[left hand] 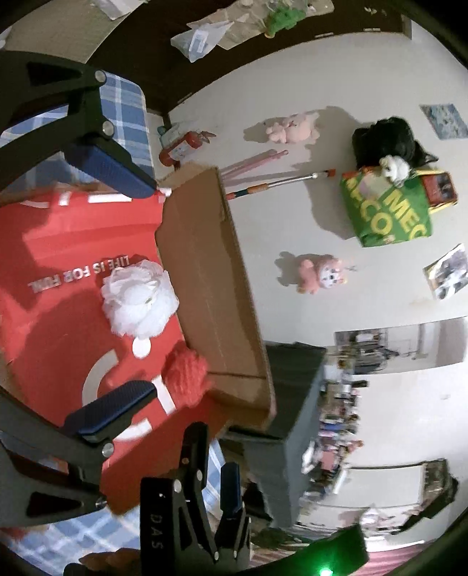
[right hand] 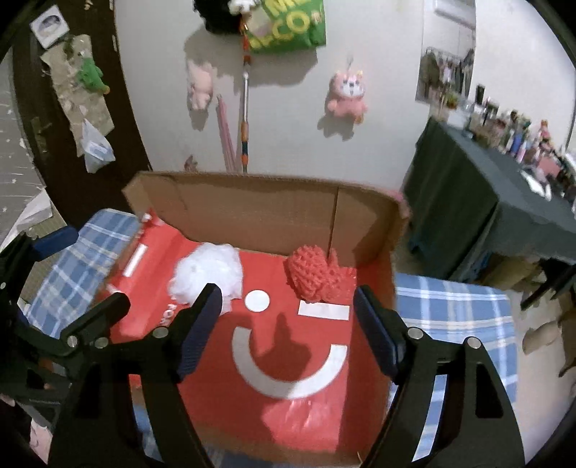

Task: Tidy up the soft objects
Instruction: 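Withdraw both tools from the box back toward the table items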

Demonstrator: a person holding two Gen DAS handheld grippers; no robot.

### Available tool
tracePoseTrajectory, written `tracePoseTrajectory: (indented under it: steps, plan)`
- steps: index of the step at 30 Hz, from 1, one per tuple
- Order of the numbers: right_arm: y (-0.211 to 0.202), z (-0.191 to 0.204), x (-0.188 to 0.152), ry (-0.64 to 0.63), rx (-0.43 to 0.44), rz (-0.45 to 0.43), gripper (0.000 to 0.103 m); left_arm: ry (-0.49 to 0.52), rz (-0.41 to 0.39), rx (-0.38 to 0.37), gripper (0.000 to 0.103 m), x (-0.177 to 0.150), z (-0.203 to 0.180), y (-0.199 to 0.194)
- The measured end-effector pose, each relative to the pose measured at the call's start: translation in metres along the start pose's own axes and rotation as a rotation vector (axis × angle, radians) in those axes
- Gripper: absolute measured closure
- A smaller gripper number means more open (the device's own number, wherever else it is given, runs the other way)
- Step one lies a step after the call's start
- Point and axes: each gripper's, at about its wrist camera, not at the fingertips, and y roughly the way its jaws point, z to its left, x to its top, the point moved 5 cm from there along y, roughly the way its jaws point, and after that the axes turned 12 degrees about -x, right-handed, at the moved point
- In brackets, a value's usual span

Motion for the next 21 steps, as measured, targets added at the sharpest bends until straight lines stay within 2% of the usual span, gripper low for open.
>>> tracePoseTrajectory:
  steps: [6, 12, 16, 21]
  plan:
    - [-0.087, -0.005, -0.023, 0.019, 0.02, -0.135, 0.015, 0.035, -0.112, -0.005, 0.0, -0.015, -0.027, -0.081]
    - [-0.161, 0.0, -0.069, 0.007, 0.033, -0.275, 0.013, 0.062, -0.196, -0.022, 0.0, -0.042, -0.05, -0.13]
    - [-0.197, 0.005, -0.098, -0.015, 0.033, -0.352, 0.012, 0.02, -0.234, -0.038, 0.0, -0.063, -0.055, -0.155]
    - [-0.227, 0.006, -0.132, 0.003, 0.047, -0.408, 0.009, -0.002, -0.32, -0.035, 0.0, -0.082, -0.06, -0.189]
